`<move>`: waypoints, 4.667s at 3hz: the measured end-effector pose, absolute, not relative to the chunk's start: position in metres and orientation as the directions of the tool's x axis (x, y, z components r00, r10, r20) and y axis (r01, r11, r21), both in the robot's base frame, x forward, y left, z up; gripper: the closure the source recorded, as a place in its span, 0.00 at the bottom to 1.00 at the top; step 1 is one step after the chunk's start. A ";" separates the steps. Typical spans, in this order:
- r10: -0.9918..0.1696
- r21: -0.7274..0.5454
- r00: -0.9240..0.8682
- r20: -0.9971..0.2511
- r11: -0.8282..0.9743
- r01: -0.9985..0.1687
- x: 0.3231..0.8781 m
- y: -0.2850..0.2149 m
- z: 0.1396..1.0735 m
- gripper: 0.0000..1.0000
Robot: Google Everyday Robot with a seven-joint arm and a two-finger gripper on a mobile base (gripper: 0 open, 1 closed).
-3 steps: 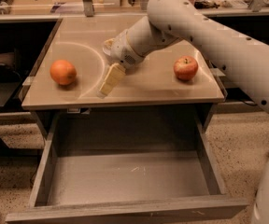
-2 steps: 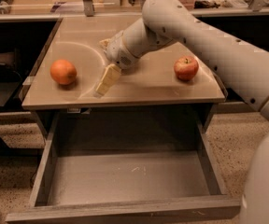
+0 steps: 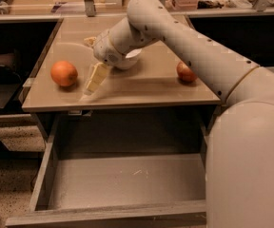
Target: Place orange into top drawer
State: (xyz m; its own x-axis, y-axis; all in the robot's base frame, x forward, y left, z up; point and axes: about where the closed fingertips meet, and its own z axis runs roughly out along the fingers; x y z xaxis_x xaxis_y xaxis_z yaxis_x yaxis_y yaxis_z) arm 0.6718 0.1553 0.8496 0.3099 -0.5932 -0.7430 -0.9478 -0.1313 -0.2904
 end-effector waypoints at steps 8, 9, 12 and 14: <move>-0.612 -0.122 0.260 -0.747 -0.259 -0.958 0.657 0.215 0.841 0.18; -0.612 -0.122 0.260 -0.747 -0.259 -0.958 0.657 0.215 0.841 0.41; -0.629 -0.189 0.303 -0.716 -0.244 -0.951 0.652 0.208 0.858 1.00; -0.672 -0.270 0.254 -0.695 -0.083 -0.959 0.585 0.160 0.903 1.00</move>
Offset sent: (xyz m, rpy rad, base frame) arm -0.0058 0.0062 0.0060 0.0080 0.0391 0.0089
